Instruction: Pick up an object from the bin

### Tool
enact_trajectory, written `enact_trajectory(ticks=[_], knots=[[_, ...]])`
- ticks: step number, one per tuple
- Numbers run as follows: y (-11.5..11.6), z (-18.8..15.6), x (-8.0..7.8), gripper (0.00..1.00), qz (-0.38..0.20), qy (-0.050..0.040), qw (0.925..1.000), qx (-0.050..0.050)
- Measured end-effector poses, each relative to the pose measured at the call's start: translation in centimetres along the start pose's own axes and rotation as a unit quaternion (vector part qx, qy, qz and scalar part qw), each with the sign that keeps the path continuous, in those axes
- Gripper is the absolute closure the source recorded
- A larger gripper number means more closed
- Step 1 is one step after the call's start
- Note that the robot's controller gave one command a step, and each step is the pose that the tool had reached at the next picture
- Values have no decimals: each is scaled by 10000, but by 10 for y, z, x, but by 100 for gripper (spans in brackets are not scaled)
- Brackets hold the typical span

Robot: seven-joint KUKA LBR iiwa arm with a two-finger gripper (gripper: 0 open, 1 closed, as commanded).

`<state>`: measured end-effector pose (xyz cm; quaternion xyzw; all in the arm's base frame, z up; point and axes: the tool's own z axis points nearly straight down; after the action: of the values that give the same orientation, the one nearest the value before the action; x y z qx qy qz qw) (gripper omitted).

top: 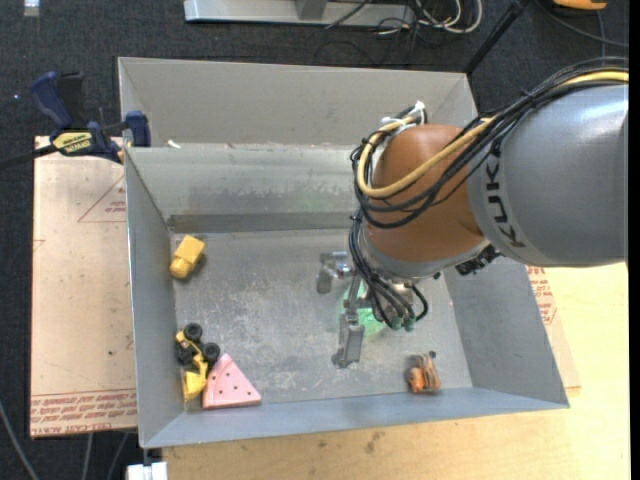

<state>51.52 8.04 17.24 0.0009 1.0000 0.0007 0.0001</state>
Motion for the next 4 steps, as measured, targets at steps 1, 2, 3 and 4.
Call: enact_trajectory(ticks=[1,2,3,4], knots=[[0,0,0,0,0,0,10000,0],[-42,-4,-12,0,-202,-10,9998,0],[-56,-10,-45,0,195,-12,9998,15],[-70,16,-32,0,-41,-30,10000,-1]])
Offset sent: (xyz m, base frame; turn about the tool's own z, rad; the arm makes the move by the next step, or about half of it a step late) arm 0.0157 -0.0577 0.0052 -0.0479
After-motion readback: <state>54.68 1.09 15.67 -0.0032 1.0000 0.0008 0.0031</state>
